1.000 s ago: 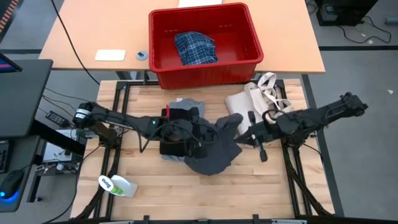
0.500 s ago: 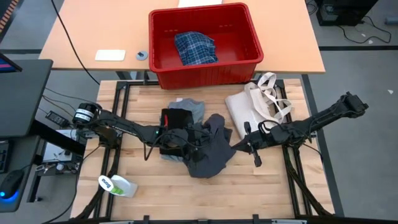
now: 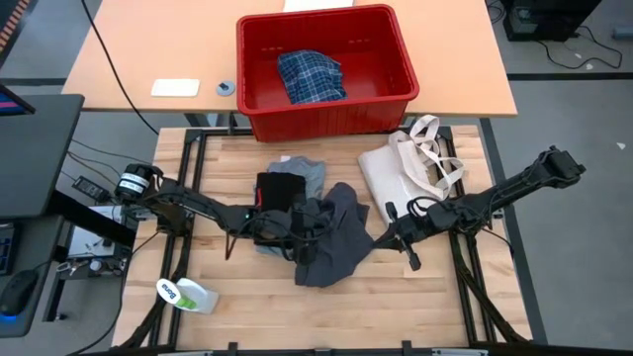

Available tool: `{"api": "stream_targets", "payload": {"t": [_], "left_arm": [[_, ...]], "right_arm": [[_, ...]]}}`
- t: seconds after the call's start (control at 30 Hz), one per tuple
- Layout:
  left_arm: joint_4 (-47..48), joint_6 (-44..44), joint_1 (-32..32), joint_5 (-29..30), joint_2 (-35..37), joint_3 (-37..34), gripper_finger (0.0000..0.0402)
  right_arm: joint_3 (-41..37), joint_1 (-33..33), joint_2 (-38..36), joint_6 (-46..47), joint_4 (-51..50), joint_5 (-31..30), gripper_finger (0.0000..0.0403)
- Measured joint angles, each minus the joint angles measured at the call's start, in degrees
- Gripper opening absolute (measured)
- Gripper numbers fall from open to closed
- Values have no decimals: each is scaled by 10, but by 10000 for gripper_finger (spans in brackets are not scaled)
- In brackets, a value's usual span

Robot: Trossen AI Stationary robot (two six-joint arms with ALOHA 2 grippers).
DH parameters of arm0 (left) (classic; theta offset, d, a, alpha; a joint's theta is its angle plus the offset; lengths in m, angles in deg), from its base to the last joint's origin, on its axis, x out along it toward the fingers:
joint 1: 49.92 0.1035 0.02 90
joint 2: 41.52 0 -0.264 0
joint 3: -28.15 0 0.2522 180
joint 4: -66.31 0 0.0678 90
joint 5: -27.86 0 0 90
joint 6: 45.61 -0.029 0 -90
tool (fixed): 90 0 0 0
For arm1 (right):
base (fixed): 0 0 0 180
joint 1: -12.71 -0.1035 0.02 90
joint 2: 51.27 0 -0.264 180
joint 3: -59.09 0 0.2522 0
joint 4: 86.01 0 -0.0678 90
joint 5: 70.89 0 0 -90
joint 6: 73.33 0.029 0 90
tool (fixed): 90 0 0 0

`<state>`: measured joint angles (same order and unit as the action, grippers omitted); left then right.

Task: Fold Laundry from Bin
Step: Fold the gray short pants

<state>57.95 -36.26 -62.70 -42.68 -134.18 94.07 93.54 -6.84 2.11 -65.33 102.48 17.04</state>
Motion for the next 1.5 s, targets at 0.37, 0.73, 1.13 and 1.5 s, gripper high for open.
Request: {"api": "stream_targets", "payload": {"t": [0.37,0.73,1.13,1.5], "left_arm": [[-10,33,1,81,0,0,210],[-126,-48,30,80,-1,0,265],[-210,-71,19,80,22,0,265],[-176,-182,-52,288,81,1,224]], "right_arm": [[0,17,7,-102,3,-97,38],[0,15,55,-107,1,-119,142],[1,-28,-15,-78,-58,-209,195],[1,-60,-99,-81,-105,-208,194]]}}
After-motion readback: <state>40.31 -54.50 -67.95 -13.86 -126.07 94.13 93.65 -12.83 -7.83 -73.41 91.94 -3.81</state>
